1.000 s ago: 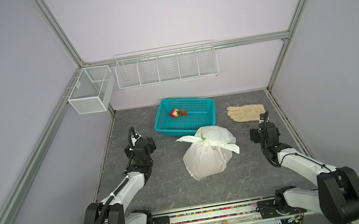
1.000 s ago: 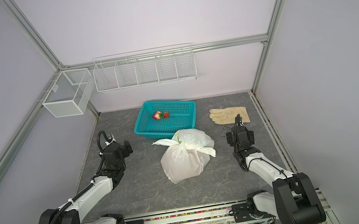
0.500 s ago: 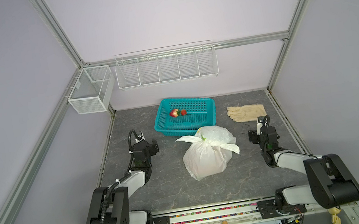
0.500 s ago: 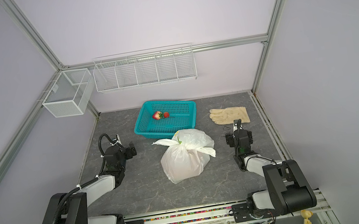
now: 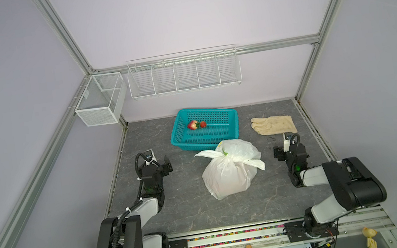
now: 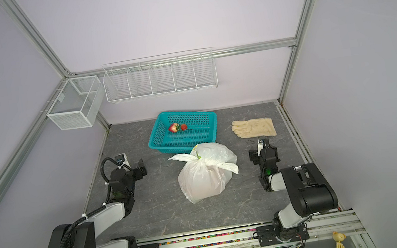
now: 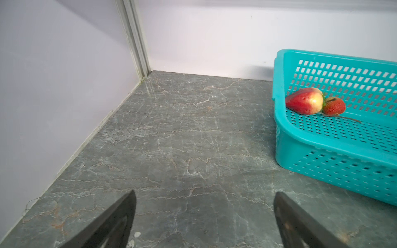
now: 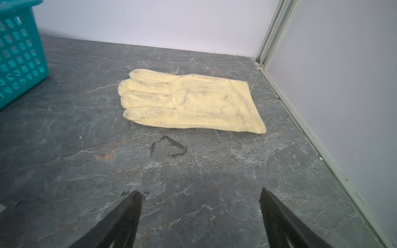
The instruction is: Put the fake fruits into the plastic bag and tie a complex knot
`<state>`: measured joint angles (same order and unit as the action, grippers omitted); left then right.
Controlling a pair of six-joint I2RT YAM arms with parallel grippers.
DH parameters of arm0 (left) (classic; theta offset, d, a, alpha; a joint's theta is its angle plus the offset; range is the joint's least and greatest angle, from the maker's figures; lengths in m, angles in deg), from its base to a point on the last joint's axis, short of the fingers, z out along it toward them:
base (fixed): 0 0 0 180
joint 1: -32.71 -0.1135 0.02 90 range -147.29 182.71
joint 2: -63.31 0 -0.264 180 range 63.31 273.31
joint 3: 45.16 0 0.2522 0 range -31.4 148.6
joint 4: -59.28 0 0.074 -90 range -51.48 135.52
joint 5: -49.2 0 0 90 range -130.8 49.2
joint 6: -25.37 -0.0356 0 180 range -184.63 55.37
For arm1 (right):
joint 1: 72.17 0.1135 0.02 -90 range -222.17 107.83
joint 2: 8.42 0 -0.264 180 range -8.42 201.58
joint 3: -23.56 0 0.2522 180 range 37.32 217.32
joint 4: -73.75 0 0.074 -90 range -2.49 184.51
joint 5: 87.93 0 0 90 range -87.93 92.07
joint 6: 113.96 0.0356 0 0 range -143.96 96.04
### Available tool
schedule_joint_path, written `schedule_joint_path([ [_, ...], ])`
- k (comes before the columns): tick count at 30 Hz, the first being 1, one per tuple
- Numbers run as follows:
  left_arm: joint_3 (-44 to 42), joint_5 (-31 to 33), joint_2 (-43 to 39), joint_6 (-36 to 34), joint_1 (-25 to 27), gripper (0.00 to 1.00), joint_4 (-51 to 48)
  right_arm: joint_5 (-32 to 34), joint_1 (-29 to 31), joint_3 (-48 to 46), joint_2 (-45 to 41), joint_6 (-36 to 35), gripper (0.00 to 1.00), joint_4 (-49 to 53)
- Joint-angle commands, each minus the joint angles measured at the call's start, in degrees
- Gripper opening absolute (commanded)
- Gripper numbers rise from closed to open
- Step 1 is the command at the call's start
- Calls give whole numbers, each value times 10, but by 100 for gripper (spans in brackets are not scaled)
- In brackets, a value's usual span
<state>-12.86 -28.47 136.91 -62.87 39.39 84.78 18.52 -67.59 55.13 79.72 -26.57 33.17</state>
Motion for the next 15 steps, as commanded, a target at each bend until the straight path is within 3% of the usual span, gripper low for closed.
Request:
schedule_joint_path([
  [1,14,12,48,-29,-3,99,59,-11,-7,22,-1,-2,89,2],
  [4,23,9,154,-43,-5,99,158,-14,-14,26,1,3,89,4],
  [5,21,4,160,-37,-16,99,172,-14,-14,26,1,3,89,7],
  [7,68,0,131,-5,-30,99,31,-17,-15,27,2,4,89,8],
  [10,42,-15,156,-10,-39,99,125,-18,-16,27,1,4,89,9],
  [13,53,-15,142,-6,-39,99,81,-19,-16,28,1,4,89,10],
  [15,45,-17,151,-8,-39,99,109,-19,-17,28,1,5,89,11],
])
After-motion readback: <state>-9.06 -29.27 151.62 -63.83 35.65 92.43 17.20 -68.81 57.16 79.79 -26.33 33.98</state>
